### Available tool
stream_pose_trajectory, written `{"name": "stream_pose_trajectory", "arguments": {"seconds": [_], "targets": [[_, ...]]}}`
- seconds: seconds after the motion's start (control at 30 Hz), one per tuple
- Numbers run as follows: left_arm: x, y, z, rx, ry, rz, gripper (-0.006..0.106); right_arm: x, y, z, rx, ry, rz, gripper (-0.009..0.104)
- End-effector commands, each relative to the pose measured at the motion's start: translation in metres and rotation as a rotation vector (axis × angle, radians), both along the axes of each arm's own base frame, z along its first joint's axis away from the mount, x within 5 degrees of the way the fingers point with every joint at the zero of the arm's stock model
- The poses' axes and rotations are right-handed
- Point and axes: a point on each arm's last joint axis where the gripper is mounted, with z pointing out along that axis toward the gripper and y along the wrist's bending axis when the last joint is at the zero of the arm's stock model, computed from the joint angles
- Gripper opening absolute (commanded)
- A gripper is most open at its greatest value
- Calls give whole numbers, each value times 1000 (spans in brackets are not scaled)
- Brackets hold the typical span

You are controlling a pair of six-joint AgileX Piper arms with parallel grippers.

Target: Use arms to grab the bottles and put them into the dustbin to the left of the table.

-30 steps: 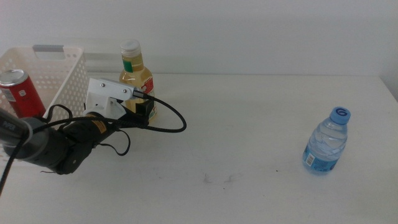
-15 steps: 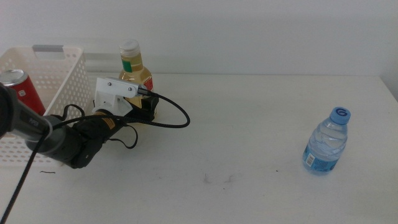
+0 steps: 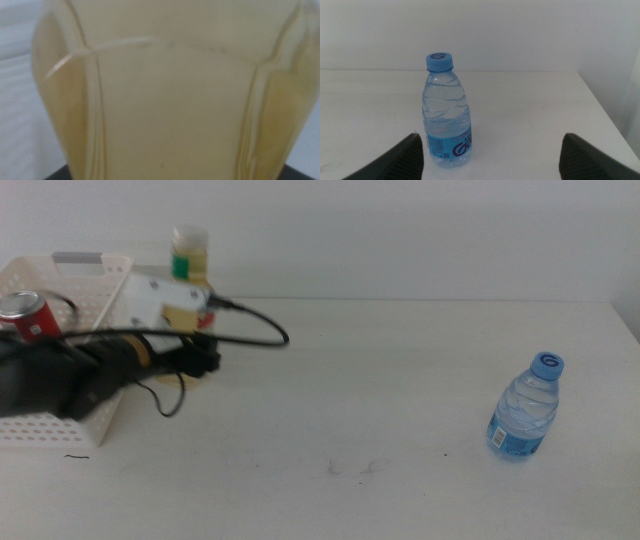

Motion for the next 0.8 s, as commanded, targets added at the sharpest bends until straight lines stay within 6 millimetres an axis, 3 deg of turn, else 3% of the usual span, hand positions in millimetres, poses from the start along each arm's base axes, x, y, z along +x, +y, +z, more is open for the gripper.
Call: {"name": "stream_pose_trajectory", "arguments": {"seconds": [0.0, 0.17, 0.3, 0.4, 0.5, 0.63, 0.77], "targets": [[-20, -3, 48, 8, -26, 24, -2, 0, 0, 0, -7, -12, -4, 90], [-58, -1, 106, 30, 114, 124, -2, 0, 0, 0, -7, -12, -4, 90], [-68, 7, 148, 104, 262, 98, -1, 0, 0, 0, -7, -12, -4, 90], [-60, 25, 181, 147, 286, 105, 0, 0, 0, 0, -7, -12, -4, 90], [-48, 56, 206, 183, 387, 153, 5, 0, 0, 0, -7, -12, -4, 90], [-25, 99, 218, 196, 463, 177, 12, 0, 0, 0, -7, -12, -4, 90], [8, 128, 204, 180, 485, 190, 15, 0, 0, 0, -7, -12, -4, 90]]}}
